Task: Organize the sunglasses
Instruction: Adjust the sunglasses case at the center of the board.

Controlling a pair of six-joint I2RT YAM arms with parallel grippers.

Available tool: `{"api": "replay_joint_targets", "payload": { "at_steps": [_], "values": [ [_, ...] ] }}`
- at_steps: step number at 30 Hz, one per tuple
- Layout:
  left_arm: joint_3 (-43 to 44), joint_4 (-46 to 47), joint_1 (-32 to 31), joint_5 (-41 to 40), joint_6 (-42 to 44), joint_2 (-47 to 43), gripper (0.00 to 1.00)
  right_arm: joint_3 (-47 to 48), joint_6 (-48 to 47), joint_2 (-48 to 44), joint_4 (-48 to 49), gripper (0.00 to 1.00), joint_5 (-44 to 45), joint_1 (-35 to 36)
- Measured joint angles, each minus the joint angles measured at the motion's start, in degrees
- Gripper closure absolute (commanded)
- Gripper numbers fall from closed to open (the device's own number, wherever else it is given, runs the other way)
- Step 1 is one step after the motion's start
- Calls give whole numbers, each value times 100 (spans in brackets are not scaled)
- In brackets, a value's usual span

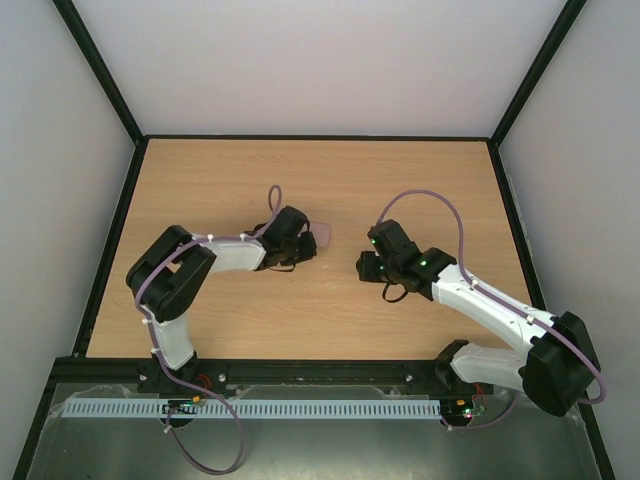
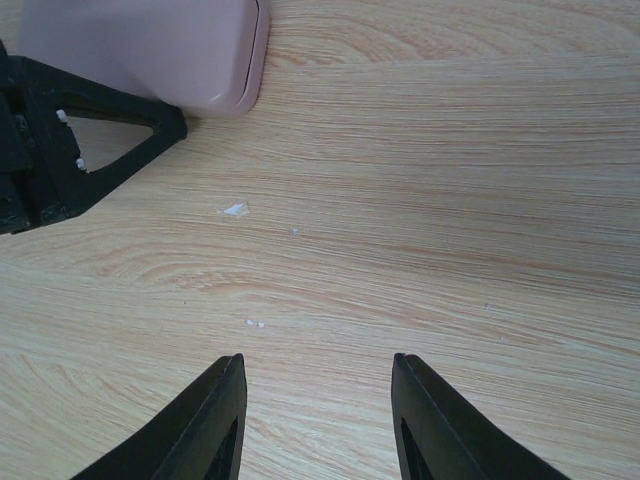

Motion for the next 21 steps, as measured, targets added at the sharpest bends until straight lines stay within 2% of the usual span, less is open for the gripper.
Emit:
{"api": "replay_joint_targets", "payload": {
  "at_steps": [16,18,19,21],
  "values": [
    [365,33,-94,70,-7,343,98,-35,-15,0,2,58,-2,-2],
    [385,22,-127,66,-4,328,95,-35,-15,-15,-4,50,2,-2],
    [374,-24,-155,59,-4,275,91,-35,-7,-35,-9,44,9,-2],
    [245,-157,-236,39,-11,-33,81,-35,-11,-133,-50,23,87,-2]
  ]
}}
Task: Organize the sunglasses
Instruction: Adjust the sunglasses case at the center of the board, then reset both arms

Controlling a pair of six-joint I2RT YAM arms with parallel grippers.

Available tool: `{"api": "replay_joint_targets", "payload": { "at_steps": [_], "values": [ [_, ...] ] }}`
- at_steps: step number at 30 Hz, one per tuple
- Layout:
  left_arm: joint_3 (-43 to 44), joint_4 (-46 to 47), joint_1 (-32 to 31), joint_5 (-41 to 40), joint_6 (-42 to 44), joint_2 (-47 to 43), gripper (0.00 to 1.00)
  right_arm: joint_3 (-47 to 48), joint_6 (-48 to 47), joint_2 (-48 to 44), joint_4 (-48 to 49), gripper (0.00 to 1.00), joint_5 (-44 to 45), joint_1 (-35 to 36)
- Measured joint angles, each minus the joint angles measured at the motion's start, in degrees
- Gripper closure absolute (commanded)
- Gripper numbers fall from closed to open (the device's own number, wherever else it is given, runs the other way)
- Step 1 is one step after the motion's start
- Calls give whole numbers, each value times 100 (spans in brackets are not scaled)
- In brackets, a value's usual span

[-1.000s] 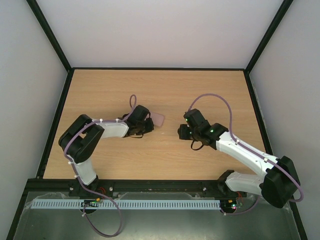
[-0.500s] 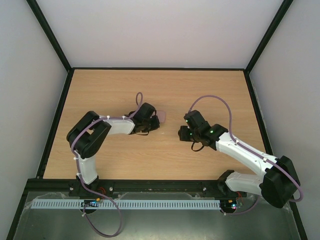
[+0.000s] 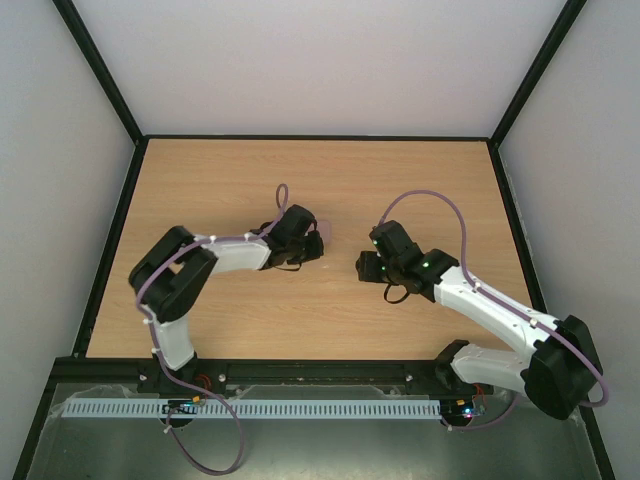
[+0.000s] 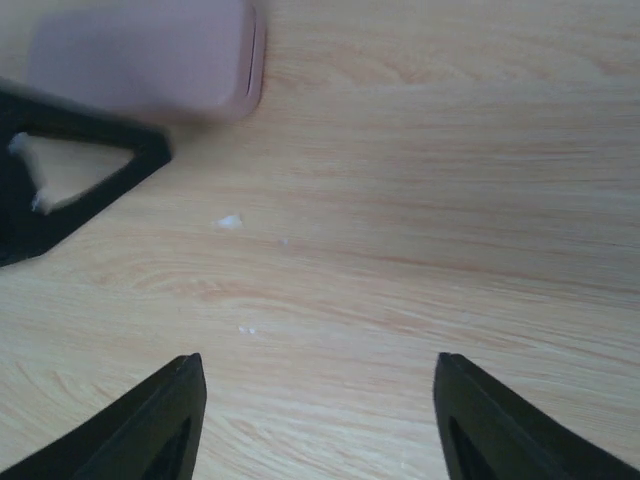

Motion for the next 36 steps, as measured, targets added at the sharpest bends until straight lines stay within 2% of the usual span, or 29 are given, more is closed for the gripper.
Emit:
{"api": "replay_joint_targets", "payload": {
  "at_steps": [1,3,4,5,9,13,17,21,23,26,30,36],
  "values": [
    [-96,-81,-48,-26,0,-256,73,0,11,-79,-24,13,72,-2],
    [-264,-291,-105,-138,31,-949,46,9,28,-269,-61,2,280,-26],
    [-293,-393,-129,-199,107,-1259,18,13,31,-345,-61,1,374,-46],
    [-302,-511,-138,-267,149,-1620,3,15,15,-426,-59,1,503,-92],
    [-184,-903,289,-553,474,-2769,1,17,-9,-529,7,1,962,-472],
    [-125,-1298,1266,-811,846,-3348,1,-22,-205,-533,297,1,1528,-1001],
    [-417,-1480,2328,-1217,1270,-3886,1,-566,-686,-796,1209,1,1974,-1565],
    [-839,-1427,3093,-1786,1650,-4059,1,-1449,-1165,-1209,2299,2,2142,-2216],
    [-1193,-1158,3357,-1989,1862,-4074,1,-1840,-1384,-1239,2914,1,2179,-2500],
    [-1902,-599,3630,-2267,2312,-4109,1,-2096,-1674,-802,3742,1,2205,-2787],
    [-2533,162,3692,-2465,2881,-4109,1,-2382,-1987,11,4996,1,2190,-2988],
    [-3289,1902,3722,-2638,3705,-3786,1,-2649,-2179,1272,6492,1,2227,-3187]
  ]
}}
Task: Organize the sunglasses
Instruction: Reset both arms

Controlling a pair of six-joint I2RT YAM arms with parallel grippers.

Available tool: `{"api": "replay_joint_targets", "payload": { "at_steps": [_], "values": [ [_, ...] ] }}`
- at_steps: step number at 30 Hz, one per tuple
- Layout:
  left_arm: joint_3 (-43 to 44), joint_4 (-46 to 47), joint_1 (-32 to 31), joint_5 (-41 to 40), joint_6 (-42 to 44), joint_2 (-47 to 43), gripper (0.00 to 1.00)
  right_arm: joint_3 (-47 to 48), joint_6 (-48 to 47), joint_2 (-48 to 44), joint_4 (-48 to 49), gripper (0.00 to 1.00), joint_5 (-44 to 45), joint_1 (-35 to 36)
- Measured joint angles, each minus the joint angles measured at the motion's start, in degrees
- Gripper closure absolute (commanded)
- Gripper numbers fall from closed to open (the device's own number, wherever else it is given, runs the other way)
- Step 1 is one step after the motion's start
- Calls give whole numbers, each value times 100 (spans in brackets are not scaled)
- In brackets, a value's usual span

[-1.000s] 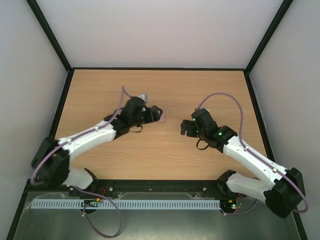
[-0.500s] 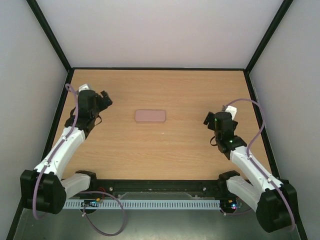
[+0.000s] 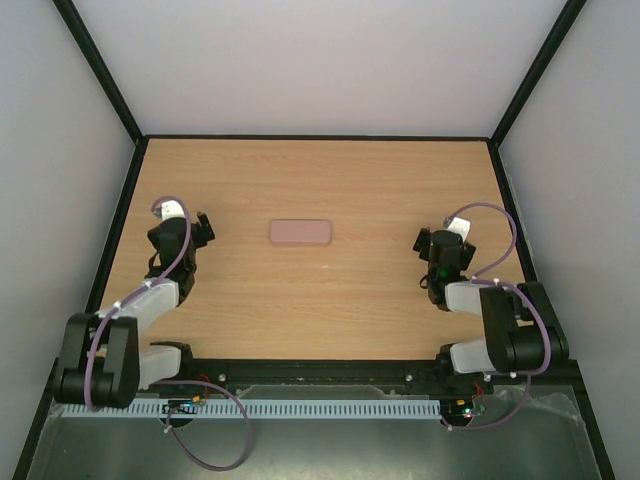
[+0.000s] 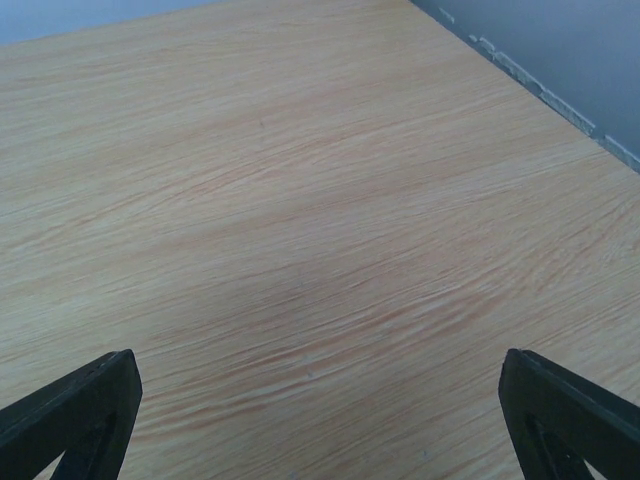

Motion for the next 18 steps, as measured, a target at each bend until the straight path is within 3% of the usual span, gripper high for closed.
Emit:
{"api": "replay_joint_targets", "payload": {
  "at_steps": [8,13,18],
  "values": [
    [-313,1740,306,208,280,1335,1,-446,-168,494,1790,1,-72,-234],
    [-258,2428,323,306,385,1674,0,-903,-402,929,3091,1,-538,-267],
    [-173,2785,245,361,616,2031,1,-929,-452,1016,3202,2,-682,-260]
  ]
}}
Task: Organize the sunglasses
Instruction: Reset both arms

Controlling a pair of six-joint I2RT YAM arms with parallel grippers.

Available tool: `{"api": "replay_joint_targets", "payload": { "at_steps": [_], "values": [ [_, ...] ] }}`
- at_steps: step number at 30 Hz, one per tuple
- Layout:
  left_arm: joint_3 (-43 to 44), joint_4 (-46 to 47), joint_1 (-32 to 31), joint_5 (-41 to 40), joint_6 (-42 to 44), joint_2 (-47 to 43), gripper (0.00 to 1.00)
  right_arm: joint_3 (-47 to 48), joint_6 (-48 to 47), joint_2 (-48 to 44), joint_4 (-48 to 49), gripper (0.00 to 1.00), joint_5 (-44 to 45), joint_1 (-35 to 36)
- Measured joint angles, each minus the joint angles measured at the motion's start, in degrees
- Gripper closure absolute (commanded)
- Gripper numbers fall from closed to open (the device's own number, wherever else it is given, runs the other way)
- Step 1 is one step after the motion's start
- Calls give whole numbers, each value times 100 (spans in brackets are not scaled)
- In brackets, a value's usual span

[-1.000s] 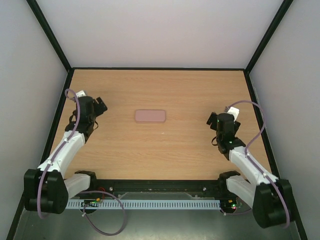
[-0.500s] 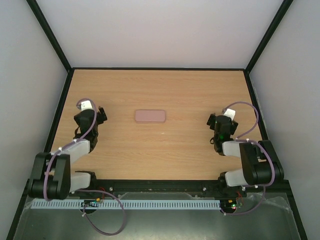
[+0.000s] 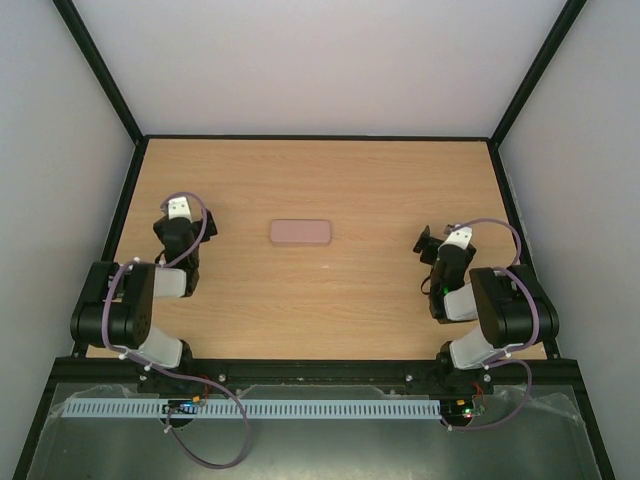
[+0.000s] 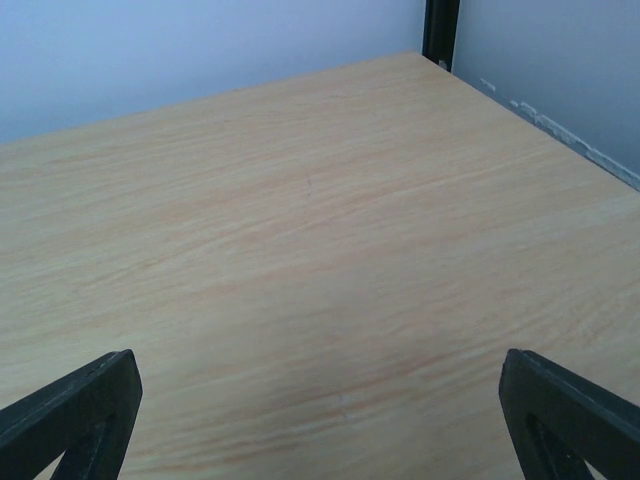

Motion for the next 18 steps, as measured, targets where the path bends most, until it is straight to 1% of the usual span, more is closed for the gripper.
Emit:
{"api": "replay_joint_targets", "payload": {
  "at_steps": [5,18],
  "values": [
    [-7,308,-175,-42,162,9,1,264,4,-2,-109,1,-7,0],
    [-7,439,-179,-55,203,9,0,269,0,-2,-149,2,-13,0]
  ]
}}
